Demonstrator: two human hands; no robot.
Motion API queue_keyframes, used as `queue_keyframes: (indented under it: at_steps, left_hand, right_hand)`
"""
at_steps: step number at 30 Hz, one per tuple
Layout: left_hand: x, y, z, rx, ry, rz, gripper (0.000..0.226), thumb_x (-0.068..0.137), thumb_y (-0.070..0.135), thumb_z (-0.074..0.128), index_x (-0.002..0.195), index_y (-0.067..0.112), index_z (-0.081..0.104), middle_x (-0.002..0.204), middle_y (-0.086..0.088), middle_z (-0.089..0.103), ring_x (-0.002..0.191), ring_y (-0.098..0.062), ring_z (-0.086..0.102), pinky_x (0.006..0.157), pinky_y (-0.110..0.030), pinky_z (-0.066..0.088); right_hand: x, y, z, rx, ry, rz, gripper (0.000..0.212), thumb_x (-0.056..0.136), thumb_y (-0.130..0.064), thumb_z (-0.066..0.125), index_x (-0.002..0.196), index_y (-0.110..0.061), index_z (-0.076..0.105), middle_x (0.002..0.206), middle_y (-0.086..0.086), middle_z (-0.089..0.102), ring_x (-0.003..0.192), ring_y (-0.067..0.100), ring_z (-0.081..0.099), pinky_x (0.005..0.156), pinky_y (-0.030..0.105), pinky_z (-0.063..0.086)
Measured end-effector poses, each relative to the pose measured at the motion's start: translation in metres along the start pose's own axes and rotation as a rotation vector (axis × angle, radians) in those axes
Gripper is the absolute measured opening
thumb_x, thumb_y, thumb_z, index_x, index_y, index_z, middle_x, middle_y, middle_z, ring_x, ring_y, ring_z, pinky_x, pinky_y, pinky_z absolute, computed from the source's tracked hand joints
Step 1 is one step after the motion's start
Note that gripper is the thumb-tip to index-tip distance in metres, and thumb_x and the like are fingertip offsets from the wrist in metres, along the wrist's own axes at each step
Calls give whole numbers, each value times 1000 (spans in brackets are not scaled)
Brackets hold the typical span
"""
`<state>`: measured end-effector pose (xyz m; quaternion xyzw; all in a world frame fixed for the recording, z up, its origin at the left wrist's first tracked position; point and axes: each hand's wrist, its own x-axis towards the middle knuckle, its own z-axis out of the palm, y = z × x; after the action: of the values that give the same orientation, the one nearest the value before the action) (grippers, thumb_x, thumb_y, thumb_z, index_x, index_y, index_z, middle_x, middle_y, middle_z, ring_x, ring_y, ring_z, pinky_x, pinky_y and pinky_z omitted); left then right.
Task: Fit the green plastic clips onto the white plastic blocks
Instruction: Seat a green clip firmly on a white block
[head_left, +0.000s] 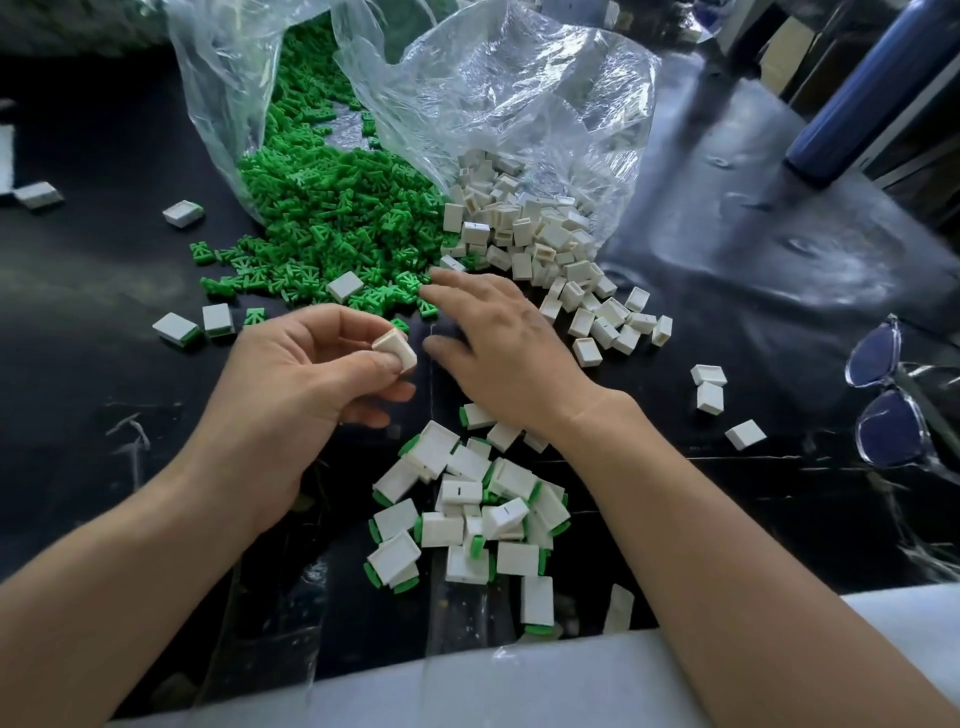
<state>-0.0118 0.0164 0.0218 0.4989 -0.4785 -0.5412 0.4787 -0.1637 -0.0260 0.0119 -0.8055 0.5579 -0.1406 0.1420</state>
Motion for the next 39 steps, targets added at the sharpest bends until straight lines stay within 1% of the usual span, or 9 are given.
queue_keyframes:
  at_steps: [3,8,12,17,21,23,30,36,39]
  left_hand:
    - [1,-1,-1,13,7,14,22,80,-6,60,77,15,67,65,2,70,59,-10,66,49,-16,50]
    - [0,-2,0,27,-13,15,26,78,-6,63,77,19,69,65,4,70,59,-7,66,50,-16,50]
    - [1,-3,0,12,-15,21,20,72,-3,66,79,16,64,64,4,70,57,-8,67,49,-16,50]
    - [1,-3,-1,7,-12,28,14,63,10,68,74,13,61,65,2,70,62,-9,68,50,-17,52]
    - [1,-2,1,-36,-24,-3,20,59,16,64,77,11,57,70,-2,72,62,-14,70,48,-20,53]
    - [1,-2,0,-19,-26,1,19,59,17,64,77,12,59,69,-2,72,61,-13,69,49,-20,53]
    - [1,-3,-1,-3,-33,5,15,60,19,66,74,14,66,67,-1,71,59,-11,67,48,-17,51]
    - [1,-2,0,8,-29,4,18,60,20,66,76,11,66,67,-1,71,59,-9,67,49,-17,51]
    - [0,-2,0,10,-26,8,18,61,19,66,76,10,65,66,-1,70,58,-9,66,48,-17,51]
  right_hand:
    - [3,-1,2,-115,-104,-41,46,97,-35,40,142,-25,34,152,-10,25,140,9,14,107,28,12]
    - [-1,1,-5,-87,43,-22,23,90,-17,54,111,-18,64,118,-1,59,112,21,49,97,37,35]
    - [-2,3,-5,1,70,39,19,88,-13,58,106,-15,65,109,4,58,103,22,53,84,26,35]
    - [-1,6,-4,71,120,74,22,94,-13,48,105,-10,66,104,9,61,100,25,54,87,33,39]
    - [-4,1,-11,368,199,82,15,91,-16,55,89,-11,68,70,-10,58,70,7,55,66,13,40]
    - [-7,-3,-15,538,190,94,16,91,-17,55,78,-20,65,61,-12,54,58,4,53,58,14,41]
    - [-16,-12,-20,831,59,74,20,90,2,52,88,-17,58,71,-2,62,61,5,60,61,17,51]
    - [-18,-14,-21,731,101,36,11,88,-6,59,89,-9,69,69,0,63,66,13,61,71,32,54]
    - [-19,-13,-22,701,107,30,10,87,-8,60,91,-8,70,67,-5,62,62,7,60,68,26,53]
